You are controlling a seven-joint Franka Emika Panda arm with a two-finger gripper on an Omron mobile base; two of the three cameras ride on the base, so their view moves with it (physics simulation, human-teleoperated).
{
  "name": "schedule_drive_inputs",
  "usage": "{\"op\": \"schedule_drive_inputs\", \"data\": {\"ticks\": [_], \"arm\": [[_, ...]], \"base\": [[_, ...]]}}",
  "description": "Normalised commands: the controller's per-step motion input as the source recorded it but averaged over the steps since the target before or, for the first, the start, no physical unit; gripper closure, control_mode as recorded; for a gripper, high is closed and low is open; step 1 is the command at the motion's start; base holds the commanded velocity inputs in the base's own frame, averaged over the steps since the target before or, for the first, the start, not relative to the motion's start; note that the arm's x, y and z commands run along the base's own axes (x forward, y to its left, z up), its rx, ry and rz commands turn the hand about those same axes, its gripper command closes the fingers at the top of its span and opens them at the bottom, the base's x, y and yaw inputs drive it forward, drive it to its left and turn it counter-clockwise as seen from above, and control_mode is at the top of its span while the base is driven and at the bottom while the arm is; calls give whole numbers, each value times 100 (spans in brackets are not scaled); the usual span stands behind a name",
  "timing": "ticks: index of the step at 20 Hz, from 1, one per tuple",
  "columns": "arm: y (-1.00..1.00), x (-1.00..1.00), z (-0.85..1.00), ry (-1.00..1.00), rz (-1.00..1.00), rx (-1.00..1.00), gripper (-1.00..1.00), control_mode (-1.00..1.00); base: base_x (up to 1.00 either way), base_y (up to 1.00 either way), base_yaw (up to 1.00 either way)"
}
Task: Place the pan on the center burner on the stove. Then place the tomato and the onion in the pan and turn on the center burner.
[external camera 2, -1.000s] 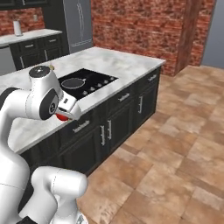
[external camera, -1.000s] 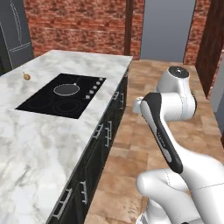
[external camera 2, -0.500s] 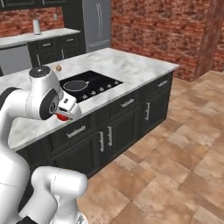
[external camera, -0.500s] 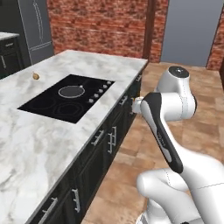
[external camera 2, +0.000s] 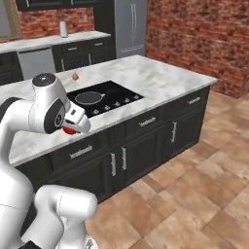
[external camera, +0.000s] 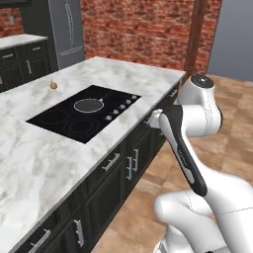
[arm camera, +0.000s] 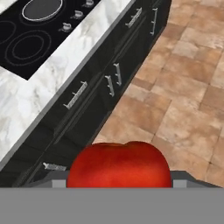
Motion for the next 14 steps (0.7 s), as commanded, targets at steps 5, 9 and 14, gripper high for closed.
{"op": "schedule_drive_inputs", "data": {"ticks": [5, 9, 14], "arm": [[0, 0, 0, 0, 0, 0, 100, 100], [0, 0, 0, 0, 0, 0, 100, 100], [0, 0, 0, 0, 0, 0, 100, 100]], "base": [[28, -59, 28], [30, -54, 27], [27, -55, 28]]}}
